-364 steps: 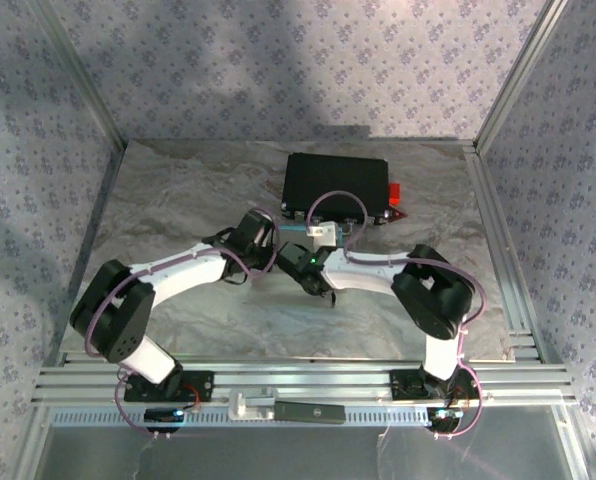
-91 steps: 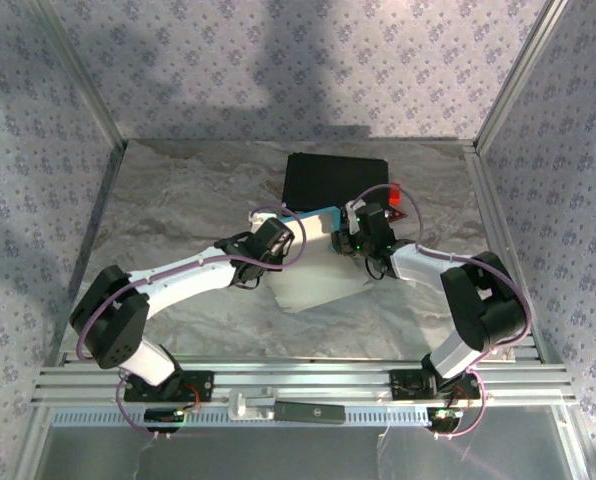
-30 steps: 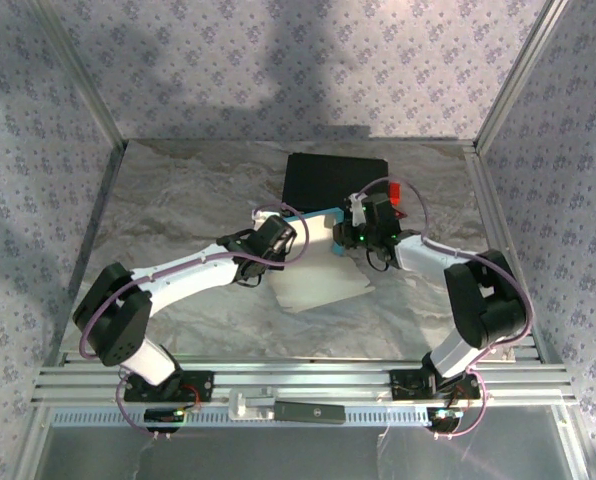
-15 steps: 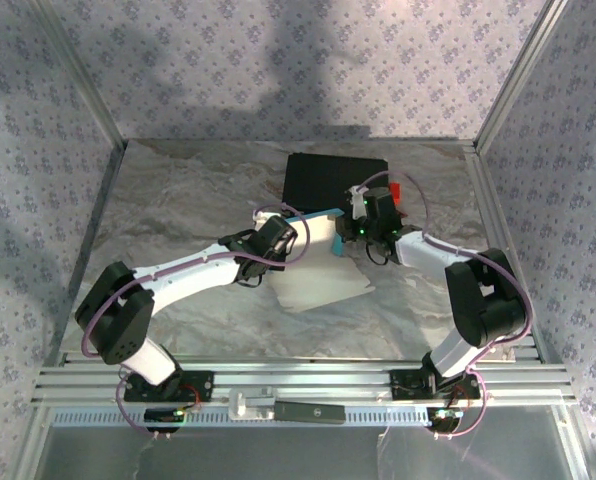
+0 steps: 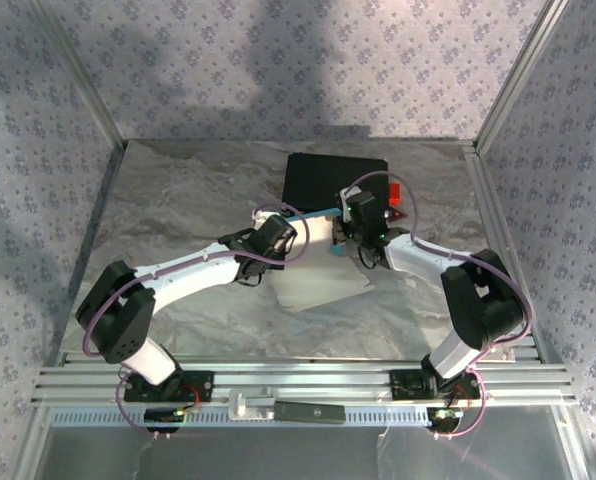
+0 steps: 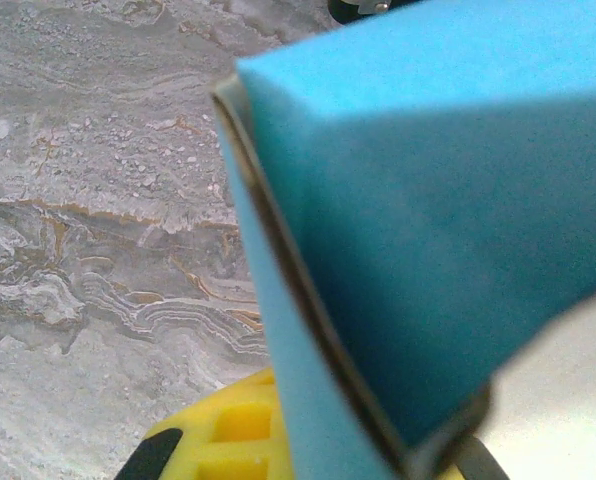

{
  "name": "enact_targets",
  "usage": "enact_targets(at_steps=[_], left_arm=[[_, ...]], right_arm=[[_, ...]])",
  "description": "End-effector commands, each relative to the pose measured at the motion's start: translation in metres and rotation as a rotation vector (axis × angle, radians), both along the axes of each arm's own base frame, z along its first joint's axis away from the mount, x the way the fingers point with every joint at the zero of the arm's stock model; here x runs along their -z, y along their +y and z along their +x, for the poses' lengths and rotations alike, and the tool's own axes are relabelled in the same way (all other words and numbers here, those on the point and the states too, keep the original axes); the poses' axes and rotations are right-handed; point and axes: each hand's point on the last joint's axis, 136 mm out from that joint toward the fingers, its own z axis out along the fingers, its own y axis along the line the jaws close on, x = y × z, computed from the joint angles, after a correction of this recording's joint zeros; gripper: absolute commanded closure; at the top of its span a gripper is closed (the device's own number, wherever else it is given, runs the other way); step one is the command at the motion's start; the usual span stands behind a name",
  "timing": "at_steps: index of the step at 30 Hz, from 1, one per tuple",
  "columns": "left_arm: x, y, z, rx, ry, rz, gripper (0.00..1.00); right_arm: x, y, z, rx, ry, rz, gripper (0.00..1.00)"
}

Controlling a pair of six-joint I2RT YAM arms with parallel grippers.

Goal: Fold the paper box

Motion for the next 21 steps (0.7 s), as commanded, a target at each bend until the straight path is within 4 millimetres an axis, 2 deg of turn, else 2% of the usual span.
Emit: enact_targets(at_steps=[1, 5, 8, 11, 12, 13, 16, 21], left_arm=[[-0.008, -0.005, 0.002, 0.014, -0.004, -0.009, 1.00], [-0.007, -0.004, 0.002, 0.012, -0.004, -0.008, 1.00], [-0.006, -0.004, 0.002, 0.011, -0.002, -0.009, 1.00], [-0.004, -0.003, 0.003, 0.007, 0.004, -0.014, 1.00], [-0.003, -0.003, 0.004, 0.004, 0.004, -0.017, 1.00], [-0.003, -0.002, 0.004, 0.002, 0.004, -0.019, 1.00], [-0.002, -0.003, 0.005, 0.002, 0.007, -0.022, 1.00], [-0.002, -0.003, 0.005, 0.005, 0.009, -0.021, 1.00]], right_arm=[[0.002, -0.019, 0.003, 0.095, -0.018, -0.120, 1.00], [0.002, -0.018, 0.000, 0.093, -0.016, -0.132, 1.00], [-0.004, -0.010, -0.004, 0.043, -0.016, -0.091, 0.98], [-0.014, 0.009, -0.018, -0.095, -0.027, -0.015, 0.62], [-0.016, 0.011, -0.025, -0.118, -0.029, 0.009, 0.52], [-0.016, 0.009, -0.030, -0.123, -0.027, 0.030, 0.47], [-0.010, 0.002, -0.045, -0.129, -0.020, 0.109, 0.42], [0.013, -0.008, -0.059, -0.087, 0.021, 0.131, 0.41]])
